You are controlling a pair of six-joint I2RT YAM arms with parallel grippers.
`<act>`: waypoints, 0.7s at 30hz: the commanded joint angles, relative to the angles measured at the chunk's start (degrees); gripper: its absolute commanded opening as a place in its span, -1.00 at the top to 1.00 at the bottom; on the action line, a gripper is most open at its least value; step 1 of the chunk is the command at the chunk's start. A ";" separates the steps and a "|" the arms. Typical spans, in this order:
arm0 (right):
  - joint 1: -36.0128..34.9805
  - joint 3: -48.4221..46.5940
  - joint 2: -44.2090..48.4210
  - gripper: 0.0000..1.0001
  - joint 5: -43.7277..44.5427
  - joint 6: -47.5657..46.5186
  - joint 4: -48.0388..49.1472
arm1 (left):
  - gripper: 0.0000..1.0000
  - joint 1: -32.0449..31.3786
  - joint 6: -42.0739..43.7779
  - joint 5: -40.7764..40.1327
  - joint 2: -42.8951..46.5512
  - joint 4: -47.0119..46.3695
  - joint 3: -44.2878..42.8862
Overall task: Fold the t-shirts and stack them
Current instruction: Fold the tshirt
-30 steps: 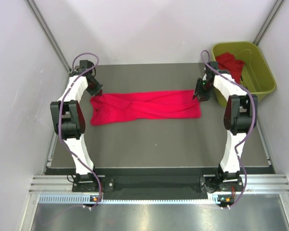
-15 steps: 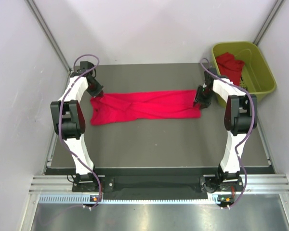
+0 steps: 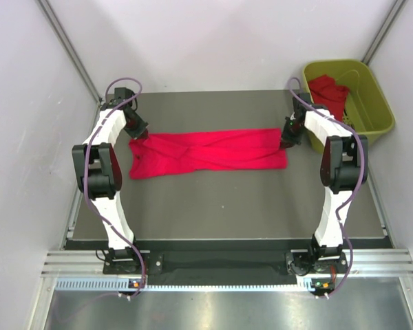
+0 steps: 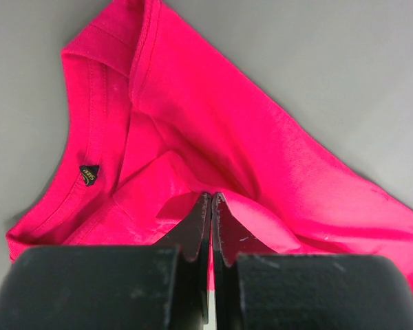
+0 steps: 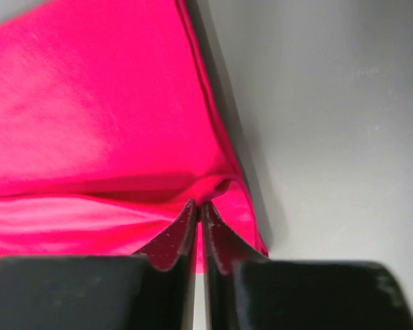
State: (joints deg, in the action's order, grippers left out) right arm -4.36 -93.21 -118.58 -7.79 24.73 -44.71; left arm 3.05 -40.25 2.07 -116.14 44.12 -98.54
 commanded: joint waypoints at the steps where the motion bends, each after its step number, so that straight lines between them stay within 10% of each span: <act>1: -0.12 -2.94 0.37 0.96 0.93 0.41 1.20 | 1.00 0.38 1.14 -0.74 2.76 -0.35 0.19; 15: 0.32 -10.50 -5.43 0.73 1.90 -2.14 -0.82 | 1.00 0.55 0.35 -3.37 2.41 -1.67 1.51; 21: 0.05 -10.86 -1.84 0.12 6.20 -5.74 -5.73 | 0.25 0.12 2.80 -5.57 3.02 2.37 -0.42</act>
State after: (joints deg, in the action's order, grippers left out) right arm -4.27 -102.24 -124.25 -5.26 21.89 -47.31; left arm 3.05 -39.05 -0.95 -115.66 44.29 -97.19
